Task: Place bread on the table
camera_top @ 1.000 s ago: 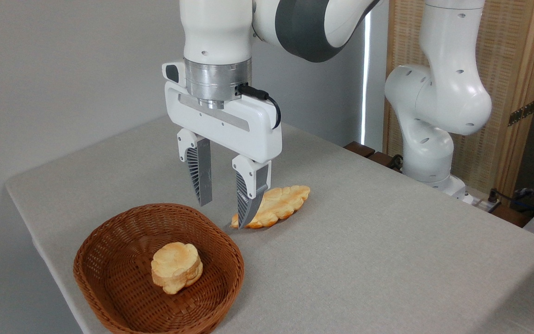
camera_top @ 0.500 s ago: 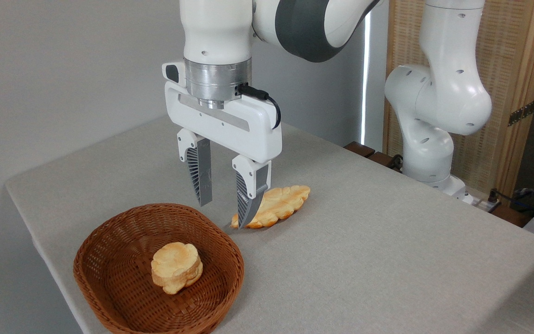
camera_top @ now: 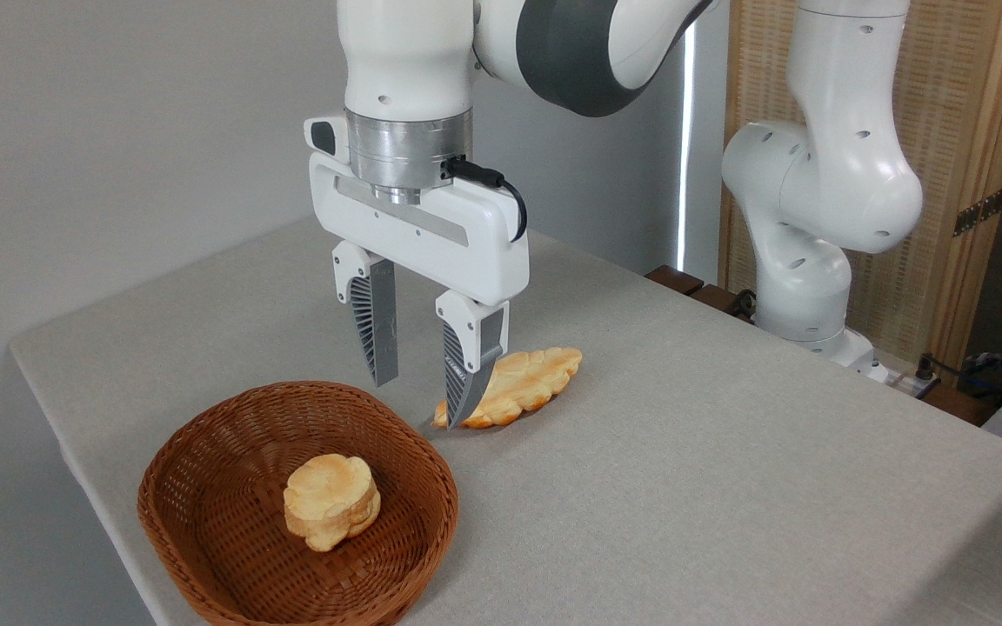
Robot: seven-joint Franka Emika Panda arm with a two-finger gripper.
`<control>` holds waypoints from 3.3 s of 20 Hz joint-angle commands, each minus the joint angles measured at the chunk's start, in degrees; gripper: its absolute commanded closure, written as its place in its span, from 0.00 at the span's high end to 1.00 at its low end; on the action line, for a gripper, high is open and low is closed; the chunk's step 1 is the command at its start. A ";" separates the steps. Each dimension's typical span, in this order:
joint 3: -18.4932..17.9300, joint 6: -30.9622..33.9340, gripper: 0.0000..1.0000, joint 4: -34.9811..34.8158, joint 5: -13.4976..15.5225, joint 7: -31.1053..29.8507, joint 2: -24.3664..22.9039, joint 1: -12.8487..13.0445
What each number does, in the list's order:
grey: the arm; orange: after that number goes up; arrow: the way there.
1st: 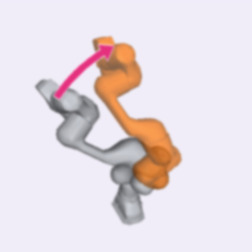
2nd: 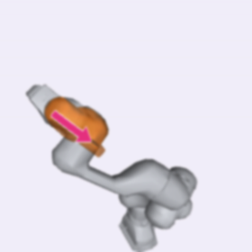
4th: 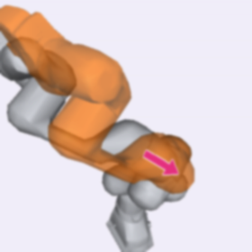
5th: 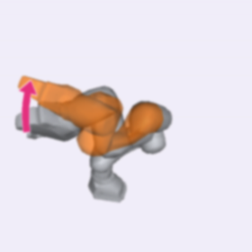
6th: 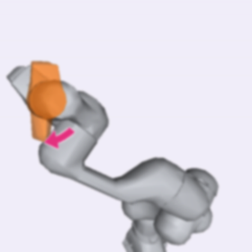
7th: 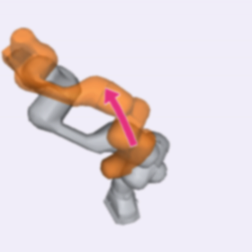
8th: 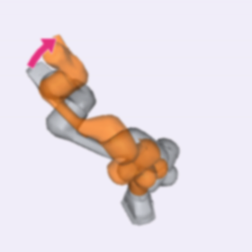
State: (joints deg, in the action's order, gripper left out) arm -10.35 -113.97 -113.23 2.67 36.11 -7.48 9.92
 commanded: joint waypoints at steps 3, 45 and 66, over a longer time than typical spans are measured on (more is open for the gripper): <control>-0.54 -0.64 1.00 0.38 1.11 0.62 0.18 0.36; 1.30 -21.73 1.00 -1.38 0.06 0.80 12.66 5.81; 1.39 -23.67 0.43 -1.38 -2.67 1.59 14.07 5.81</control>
State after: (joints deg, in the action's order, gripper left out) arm -8.88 -136.72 -114.66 0.88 37.07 6.73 15.65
